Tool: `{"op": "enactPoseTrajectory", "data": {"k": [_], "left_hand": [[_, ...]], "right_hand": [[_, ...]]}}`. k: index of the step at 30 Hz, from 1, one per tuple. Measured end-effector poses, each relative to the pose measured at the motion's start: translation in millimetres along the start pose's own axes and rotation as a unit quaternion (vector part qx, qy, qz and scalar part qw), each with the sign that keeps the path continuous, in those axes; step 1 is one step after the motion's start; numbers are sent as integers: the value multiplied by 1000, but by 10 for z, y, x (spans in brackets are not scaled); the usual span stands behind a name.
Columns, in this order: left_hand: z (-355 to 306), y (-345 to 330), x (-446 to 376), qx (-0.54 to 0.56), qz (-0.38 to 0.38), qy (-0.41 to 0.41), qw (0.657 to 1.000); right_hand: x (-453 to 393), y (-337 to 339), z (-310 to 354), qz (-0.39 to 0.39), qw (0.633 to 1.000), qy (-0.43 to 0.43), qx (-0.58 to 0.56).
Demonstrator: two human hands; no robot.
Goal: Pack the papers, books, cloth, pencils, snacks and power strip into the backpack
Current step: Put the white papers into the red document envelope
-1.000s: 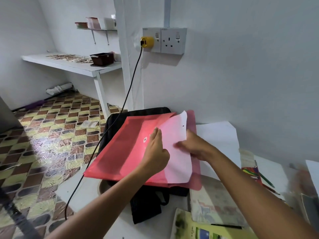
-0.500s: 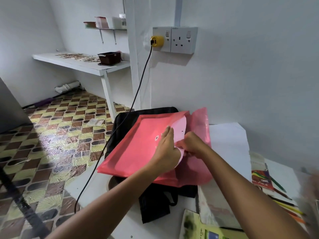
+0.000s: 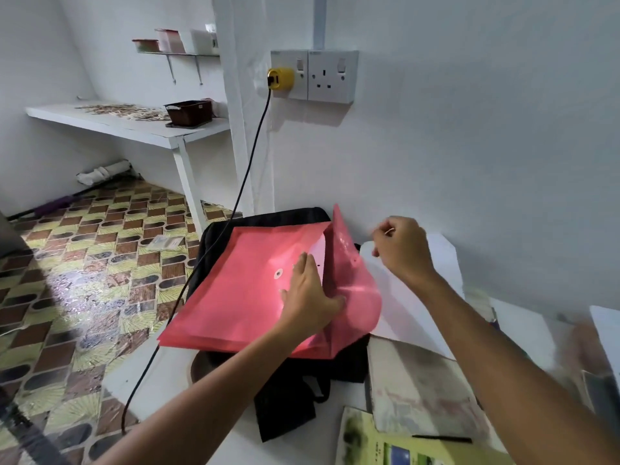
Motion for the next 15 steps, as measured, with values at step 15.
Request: {"op": "enactPoseTrajectory", "data": {"k": [15], "left_hand": [[39, -217, -27, -134, -12, -20, 991]], "right_hand": [[-3, 300, -1312, 18, 964, -203, -168]]}}
Point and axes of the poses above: each hand's wrist, its own x-axis away from the middle knuckle, its own y-axis out of the back of the hand, z = x × y, the point moved 5 cm from there along -x, towards the middle knuckle, and after that the axes turned 10 degrees about x, right-handed, at the moved point
